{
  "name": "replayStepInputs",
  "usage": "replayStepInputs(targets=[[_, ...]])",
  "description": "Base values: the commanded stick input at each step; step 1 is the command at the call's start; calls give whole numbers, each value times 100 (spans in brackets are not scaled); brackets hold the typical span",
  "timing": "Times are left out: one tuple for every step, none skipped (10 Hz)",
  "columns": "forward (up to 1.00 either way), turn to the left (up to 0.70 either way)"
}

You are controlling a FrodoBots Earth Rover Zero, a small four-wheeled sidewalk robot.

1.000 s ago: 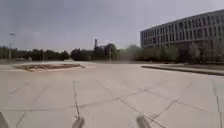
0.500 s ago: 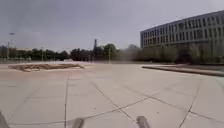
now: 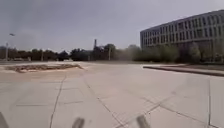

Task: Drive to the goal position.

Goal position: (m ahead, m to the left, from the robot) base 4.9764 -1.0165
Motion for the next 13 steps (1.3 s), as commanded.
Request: replayStepInputs(targets=[[70, 0], [70, 0], [70, 0], [70, 0], [70, 0], [70, 0], [70, 0], [70, 0], [70, 0], [70, 0], [70, 0], [70, 0], [70, 0]])
